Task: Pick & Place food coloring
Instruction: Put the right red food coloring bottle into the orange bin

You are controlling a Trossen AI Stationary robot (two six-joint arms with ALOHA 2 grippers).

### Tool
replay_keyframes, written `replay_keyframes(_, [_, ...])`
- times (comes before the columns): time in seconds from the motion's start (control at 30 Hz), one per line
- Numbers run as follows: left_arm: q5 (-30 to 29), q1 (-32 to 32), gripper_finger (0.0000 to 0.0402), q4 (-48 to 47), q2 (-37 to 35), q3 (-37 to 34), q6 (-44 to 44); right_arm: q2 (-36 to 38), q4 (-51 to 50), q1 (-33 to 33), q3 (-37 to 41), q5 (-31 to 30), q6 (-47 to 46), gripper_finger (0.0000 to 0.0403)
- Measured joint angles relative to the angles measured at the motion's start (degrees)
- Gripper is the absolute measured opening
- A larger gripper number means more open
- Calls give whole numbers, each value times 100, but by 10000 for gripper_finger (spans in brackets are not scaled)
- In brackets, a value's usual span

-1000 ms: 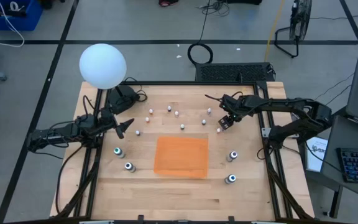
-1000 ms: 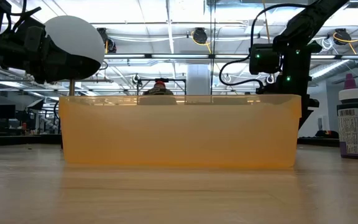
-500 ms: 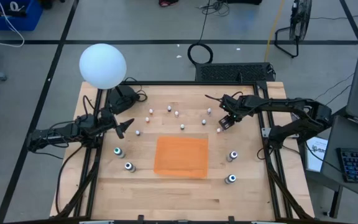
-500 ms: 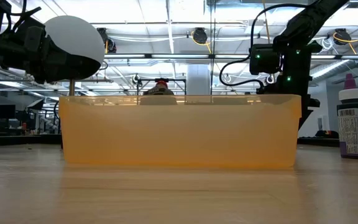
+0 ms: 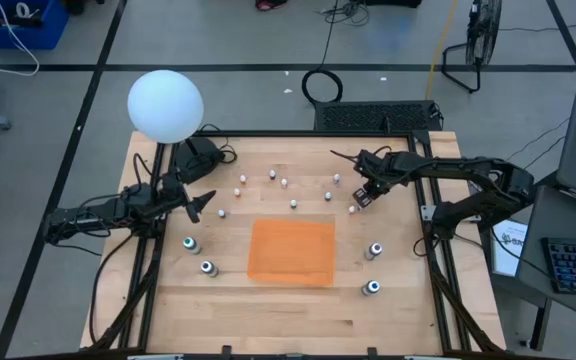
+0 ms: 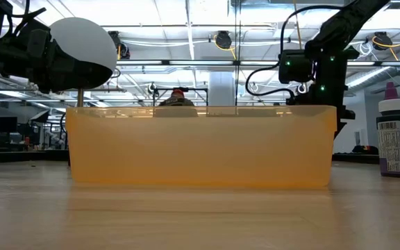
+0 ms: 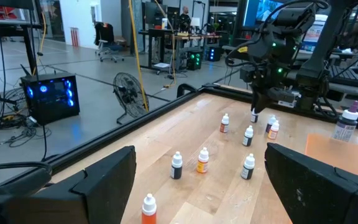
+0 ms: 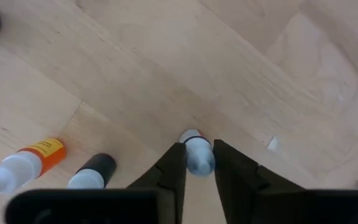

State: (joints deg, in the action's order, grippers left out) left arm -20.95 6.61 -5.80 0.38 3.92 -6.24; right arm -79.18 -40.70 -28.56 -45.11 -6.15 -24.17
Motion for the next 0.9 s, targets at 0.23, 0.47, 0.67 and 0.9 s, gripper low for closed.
replay_keyframes(0.23, [0, 0, 353, 0, -2, -2, 0, 164, 98, 17, -19, 2, 228, 39])
replay_keyframes(0.47, [0, 0, 353, 0, 0, -2, 0, 693, -286, 404, -694, -159, 66, 39])
replay_keyframes(0.67, [0, 0, 353, 0, -1, -2, 0, 817, -225, 1457, -1597, -296, -211, 39])
replay_keyframes(0.9, [0, 0, 353, 2, 0, -2, 0, 76, -220, 2955, -2705, -743, -227, 39])
